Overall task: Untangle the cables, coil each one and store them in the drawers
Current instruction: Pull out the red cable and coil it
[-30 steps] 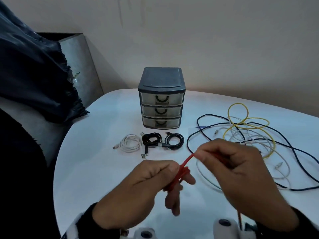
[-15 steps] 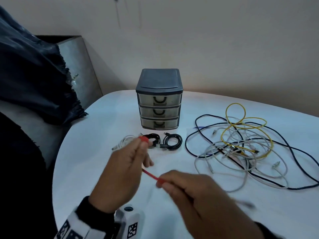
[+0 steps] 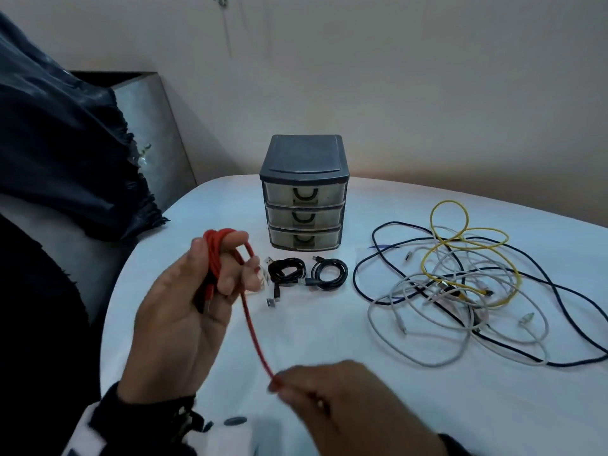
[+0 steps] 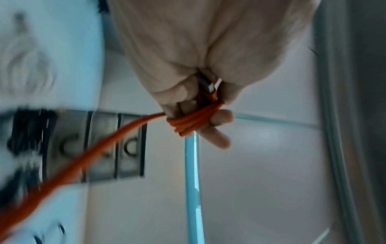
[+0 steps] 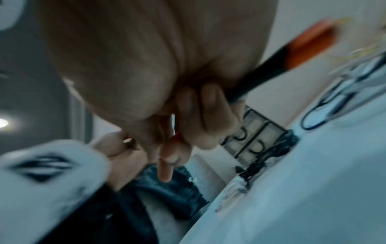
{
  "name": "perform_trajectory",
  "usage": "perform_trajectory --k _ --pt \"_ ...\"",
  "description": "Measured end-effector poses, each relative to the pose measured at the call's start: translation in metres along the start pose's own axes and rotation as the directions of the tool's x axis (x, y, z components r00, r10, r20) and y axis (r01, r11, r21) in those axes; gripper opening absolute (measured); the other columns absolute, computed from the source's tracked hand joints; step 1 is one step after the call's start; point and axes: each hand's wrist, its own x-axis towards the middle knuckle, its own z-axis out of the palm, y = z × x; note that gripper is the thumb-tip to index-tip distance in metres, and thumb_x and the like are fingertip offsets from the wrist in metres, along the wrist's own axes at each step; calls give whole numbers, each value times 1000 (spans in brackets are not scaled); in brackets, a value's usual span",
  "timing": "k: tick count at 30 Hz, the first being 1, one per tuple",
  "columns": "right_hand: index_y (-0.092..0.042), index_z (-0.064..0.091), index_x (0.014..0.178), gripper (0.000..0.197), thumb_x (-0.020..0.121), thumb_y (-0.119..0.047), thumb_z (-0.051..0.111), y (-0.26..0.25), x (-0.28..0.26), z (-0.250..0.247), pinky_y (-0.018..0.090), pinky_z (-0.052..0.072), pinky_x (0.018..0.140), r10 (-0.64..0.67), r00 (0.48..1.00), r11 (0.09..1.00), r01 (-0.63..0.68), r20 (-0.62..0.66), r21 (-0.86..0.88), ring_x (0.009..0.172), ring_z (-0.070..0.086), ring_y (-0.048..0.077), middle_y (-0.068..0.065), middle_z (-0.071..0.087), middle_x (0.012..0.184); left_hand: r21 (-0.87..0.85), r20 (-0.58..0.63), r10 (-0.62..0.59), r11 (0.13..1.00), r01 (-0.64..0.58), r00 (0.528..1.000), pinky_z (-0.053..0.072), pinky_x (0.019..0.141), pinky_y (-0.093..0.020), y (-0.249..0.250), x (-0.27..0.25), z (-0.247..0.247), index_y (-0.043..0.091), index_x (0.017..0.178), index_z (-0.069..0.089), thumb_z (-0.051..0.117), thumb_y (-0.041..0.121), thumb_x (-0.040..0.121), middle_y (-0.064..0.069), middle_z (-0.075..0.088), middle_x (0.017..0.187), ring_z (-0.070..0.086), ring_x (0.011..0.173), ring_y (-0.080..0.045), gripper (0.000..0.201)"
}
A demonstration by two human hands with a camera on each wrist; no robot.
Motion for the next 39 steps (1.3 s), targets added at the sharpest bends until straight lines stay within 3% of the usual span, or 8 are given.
perform_trajectory --k 3,8,14,24,28,31,35,39 --pt "-41 50 117 31 94 -57 38 -22 -6 -10 25 49 82 -55 994 998 56 93 -6 88 62 11 -5 68 103 414 17 -2 910 -5 1000 55 83 -32 -7 -2 -6 9 87 72 49 39 99 -11 48 58 67 66 -26 40" --pt "-29 63 89 16 96 -36 51 -20 -8 -48 3 34 62 -202 939 979 197 -279 -45 65 50 -11 -27 52 73 749 254 -329 662 31 909 47 74 -40 -11 -17 4 24 78 70 45 59 90 -1 63 55 64 60 -19 44" --pt "-22 63 76 20 92 -32 57 -9 5 -37 32 51 58 149 927 759 116 -344 640 58 65 23 7 64 64 332 491 -473 878 345 731 44 74 -40 -12 -24 18 -2 86 69 43 48 98 4 49 47 58 49 -21 57" --pt "-25 74 88 20 96 -22 56 -9 4 -43 22 52 57 249 952 735 -66 -179 675 68 68 18 7 72 78 630 253 -13 761 -154 967 38 63 -13 -32 -19 13 33 69 58 43 54 90 16 49 62 46 62 -2 33" --pt "-35 71 88 13 94 -30 62 9 -2 -46 21 44 61 178 941 984 -171 -288 50 71 61 9 -13 63 83 511 221 -117 860 -13 968 36 61 -18 -36 -20 15 29 63 49 44 59 85 11 40 61 36 59 -7 38" --pt "-29 73 86 17 93 -17 64 11 1 -43 24 54 60 227 854 971 -162 -468 176 69 68 9 -12 69 74 469 212 -157 882 40 965 35 60 -22 -42 -22 20 28 61 47 45 59 84 9 38 62 34 58 -10 39" --pt "-6 74 80 11 85 1 67 1 9 -47 21 55 53 565 773 556 -97 -290 825 57 70 19 13 73 69 458 187 -152 887 50 970 37 63 -26 -48 -20 24 27 61 49 45 60 83 6 40 63 37 61 -12 40" --pt "-7 71 75 7 70 -11 73 0 12 -35 21 51 50 539 842 153 -101 3 983 58 65 14 12 69 71 464 171 -104 886 13 980 36 61 -27 -50 -20 24 20 64 46 44 58 86 -3 39 66 36 64 -20 44"
